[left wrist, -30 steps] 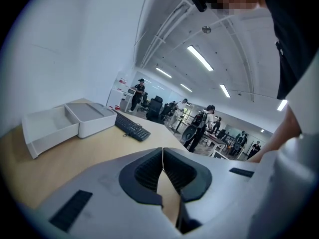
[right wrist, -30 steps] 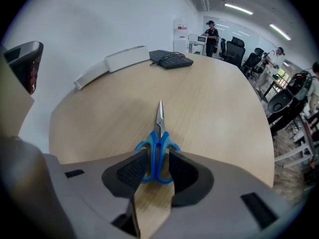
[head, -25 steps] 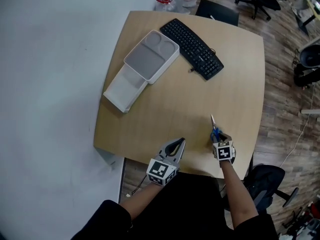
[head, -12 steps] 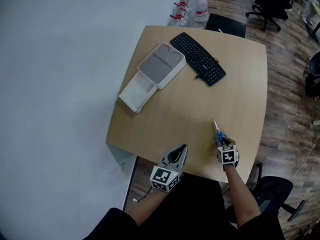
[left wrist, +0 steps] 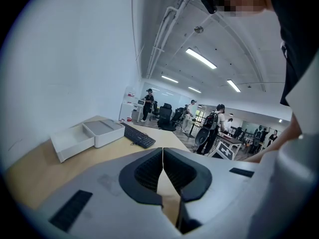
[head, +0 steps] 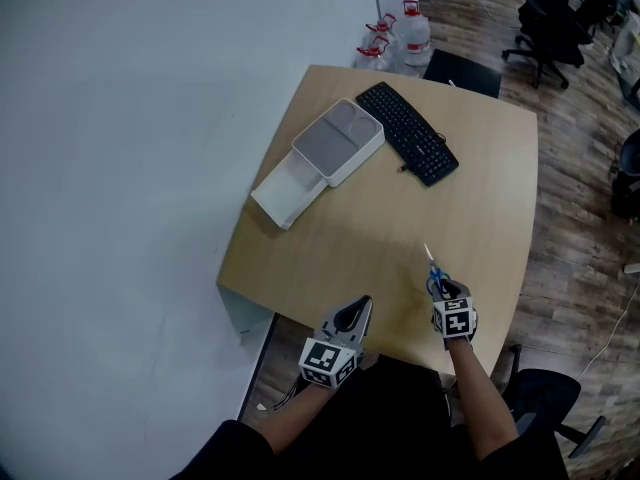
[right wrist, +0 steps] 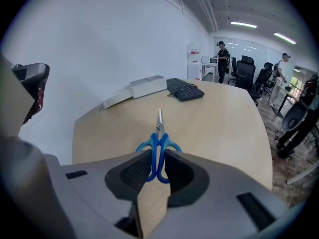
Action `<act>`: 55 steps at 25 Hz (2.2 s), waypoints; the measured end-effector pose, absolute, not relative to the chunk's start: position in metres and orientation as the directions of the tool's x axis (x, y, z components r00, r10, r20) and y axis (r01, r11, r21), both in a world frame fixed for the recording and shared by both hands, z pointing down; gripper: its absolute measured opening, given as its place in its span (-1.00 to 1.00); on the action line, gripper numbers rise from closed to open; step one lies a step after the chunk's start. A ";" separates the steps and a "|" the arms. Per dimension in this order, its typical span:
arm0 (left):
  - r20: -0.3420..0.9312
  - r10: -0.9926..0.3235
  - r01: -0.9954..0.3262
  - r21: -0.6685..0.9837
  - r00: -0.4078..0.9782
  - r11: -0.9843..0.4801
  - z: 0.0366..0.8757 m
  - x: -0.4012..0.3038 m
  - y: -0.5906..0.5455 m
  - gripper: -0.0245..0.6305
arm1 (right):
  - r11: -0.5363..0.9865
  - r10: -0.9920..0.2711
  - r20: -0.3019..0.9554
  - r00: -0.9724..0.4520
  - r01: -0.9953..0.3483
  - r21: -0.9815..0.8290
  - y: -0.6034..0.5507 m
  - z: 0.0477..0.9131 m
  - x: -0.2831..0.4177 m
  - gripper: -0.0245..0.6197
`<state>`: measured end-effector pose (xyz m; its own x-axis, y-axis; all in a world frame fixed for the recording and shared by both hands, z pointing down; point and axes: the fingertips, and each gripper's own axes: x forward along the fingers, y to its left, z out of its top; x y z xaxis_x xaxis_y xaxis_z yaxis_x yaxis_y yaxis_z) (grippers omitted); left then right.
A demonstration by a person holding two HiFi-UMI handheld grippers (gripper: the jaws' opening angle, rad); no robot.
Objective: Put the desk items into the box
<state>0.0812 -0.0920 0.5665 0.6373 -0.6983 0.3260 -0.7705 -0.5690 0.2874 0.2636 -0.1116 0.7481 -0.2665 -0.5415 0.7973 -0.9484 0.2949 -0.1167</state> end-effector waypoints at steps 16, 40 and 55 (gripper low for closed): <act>0.241 -0.579 -0.627 0.290 0.779 -0.723 0.553 -0.015 -0.147 -0.88 | 0.261 -0.572 0.789 -0.225 -0.961 -0.085 -0.161 0.706 0.126 -0.49; 0.278 -0.578 -0.641 0.361 0.767 -0.677 0.586 -0.201 -0.232 -0.88 | 0.292 -0.604 0.757 -0.249 -0.953 -0.080 -0.288 0.689 -0.088 -0.49; 0.260 -0.602 -0.652 0.399 0.755 -0.645 0.590 -0.239 -0.253 -0.88 | 0.273 -0.545 0.799 -0.253 -0.955 -0.116 -0.364 0.731 -0.147 -0.49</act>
<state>-0.2395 -0.2532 0.5902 0.7550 -0.6021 0.2596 -0.6517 -0.6453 0.3986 -0.1471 -0.3644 0.7313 -0.2529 -0.5455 0.7991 -0.9549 0.2733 -0.1157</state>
